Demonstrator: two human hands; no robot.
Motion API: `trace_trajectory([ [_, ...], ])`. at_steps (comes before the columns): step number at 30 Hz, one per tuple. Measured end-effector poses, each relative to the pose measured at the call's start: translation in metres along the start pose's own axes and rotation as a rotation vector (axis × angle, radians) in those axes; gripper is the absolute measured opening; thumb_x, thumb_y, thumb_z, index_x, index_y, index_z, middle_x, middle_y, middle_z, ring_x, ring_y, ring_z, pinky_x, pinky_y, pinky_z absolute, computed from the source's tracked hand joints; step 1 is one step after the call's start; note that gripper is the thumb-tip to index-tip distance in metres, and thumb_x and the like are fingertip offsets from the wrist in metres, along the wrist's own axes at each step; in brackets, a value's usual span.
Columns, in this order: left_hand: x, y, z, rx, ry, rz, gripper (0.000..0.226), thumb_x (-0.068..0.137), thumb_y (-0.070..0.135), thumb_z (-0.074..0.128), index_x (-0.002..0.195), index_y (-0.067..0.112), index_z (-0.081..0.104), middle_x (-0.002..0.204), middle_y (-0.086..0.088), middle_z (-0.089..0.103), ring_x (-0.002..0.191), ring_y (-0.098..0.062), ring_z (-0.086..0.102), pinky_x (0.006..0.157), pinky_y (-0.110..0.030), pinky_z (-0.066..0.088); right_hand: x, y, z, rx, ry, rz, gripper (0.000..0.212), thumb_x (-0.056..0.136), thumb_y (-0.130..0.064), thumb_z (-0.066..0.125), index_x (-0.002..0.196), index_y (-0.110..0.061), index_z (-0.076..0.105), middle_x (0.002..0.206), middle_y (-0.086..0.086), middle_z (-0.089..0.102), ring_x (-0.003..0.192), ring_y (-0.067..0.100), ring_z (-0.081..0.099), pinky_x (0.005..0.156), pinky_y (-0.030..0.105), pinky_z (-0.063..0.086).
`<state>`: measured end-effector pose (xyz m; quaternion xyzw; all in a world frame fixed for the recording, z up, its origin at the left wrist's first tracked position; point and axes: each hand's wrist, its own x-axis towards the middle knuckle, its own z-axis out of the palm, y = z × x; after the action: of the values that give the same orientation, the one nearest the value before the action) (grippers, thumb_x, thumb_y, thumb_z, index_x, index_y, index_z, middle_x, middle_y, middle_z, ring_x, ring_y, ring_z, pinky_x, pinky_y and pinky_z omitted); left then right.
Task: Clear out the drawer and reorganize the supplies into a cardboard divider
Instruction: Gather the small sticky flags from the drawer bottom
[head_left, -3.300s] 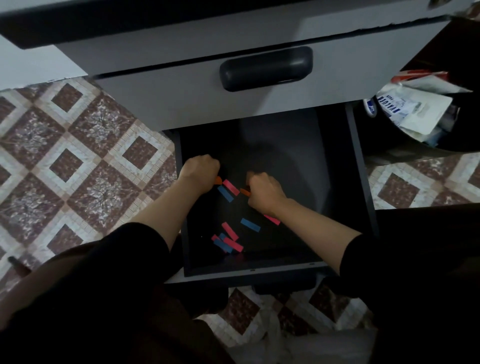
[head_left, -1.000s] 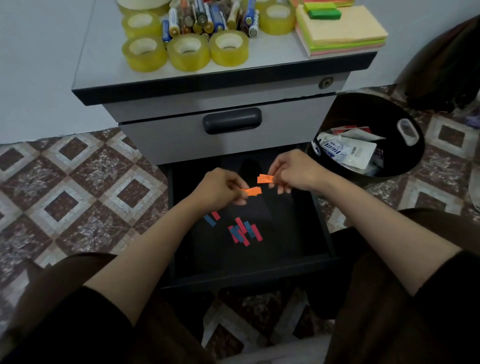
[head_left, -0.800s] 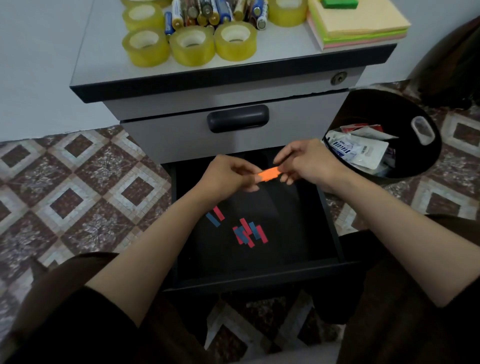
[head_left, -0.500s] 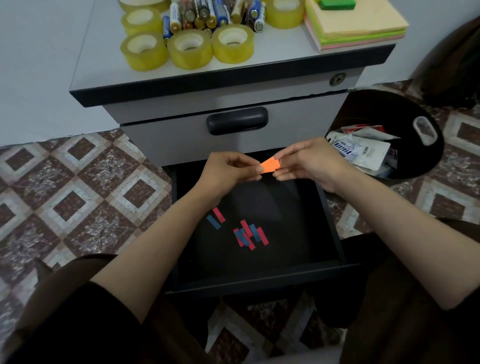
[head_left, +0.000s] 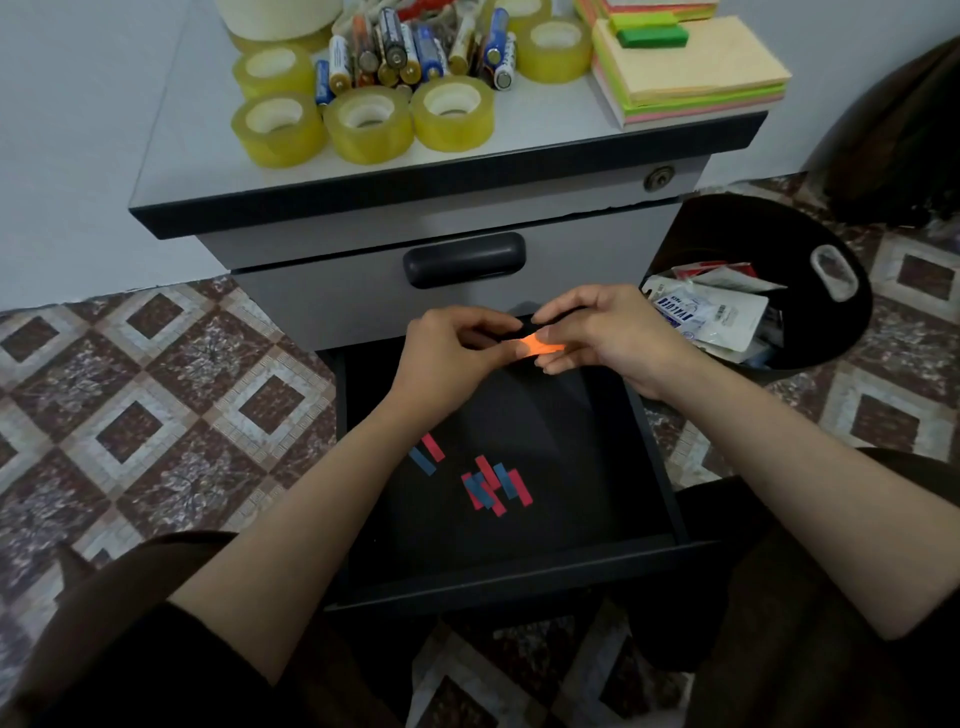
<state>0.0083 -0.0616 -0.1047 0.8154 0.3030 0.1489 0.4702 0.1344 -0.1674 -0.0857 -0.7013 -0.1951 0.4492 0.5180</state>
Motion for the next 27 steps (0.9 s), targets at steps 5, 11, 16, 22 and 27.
trace_trajectory([
  [5,-0.003,-0.001,0.001,0.351,-0.031,0.268,0.033,0.076,0.023,0.075,0.108,0.017,0.071,0.101,-0.001,0.071,0.093,-0.013,0.065,0.084,-0.029,0.05,0.0,-0.001,0.002,-0.056,0.037,0.004,0.016,0.082,0.004,0.065,0.09,-0.008,0.058,0.068,0.012,0.065,0.046,0.013,0.063,0.048,0.022,0.055],
  [11,-0.003,0.0,0.0,0.472,-0.025,0.282,0.022,0.082,0.022,0.07,0.104,0.021,0.072,0.088,-0.002,0.072,0.08,-0.018,0.064,0.077,-0.04,0.052,-0.001,0.004,0.004,-0.415,0.014,-0.162,0.015,0.08,-0.005,0.071,0.094,-0.004,0.07,0.071,0.005,0.065,0.054,0.01,0.058,0.053,0.017,0.05],
  [16,-0.003,0.002,-0.001,0.512,-0.079,0.233,0.023,0.085,0.024,0.066,0.108,0.023,0.07,0.091,0.0,0.071,0.081,-0.013,0.062,0.08,-0.032,0.05,-0.002,0.009,0.005,-0.985,0.063,-0.403,0.021,0.082,-0.019,0.069,0.102,-0.017,0.073,0.085,0.004,0.071,0.076,0.017,0.063,0.074,0.028,0.051],
  [22,-0.006,0.004,-0.001,0.602,-0.052,0.268,0.023,0.086,0.029,0.064,0.108,0.023,0.07,0.087,-0.001,0.07,0.081,-0.015,0.062,0.074,-0.029,0.047,-0.003,0.009,0.008,-1.115,0.111,-0.482,0.024,0.089,-0.028,0.059,0.109,-0.023,0.07,0.094,0.002,0.071,0.087,0.019,0.063,0.079,0.032,0.051],
  [27,-0.004,0.004,-0.002,0.661,-0.01,0.199,0.024,0.089,0.032,0.059,0.108,0.023,0.07,0.091,-0.001,0.07,0.085,-0.018,0.062,0.074,-0.03,0.047,0.0,0.012,0.007,-1.254,0.222,-0.39,0.039,0.083,-0.04,0.065,0.114,-0.016,0.064,0.104,0.005,0.067,0.096,0.024,0.062,0.074,0.031,0.046],
])
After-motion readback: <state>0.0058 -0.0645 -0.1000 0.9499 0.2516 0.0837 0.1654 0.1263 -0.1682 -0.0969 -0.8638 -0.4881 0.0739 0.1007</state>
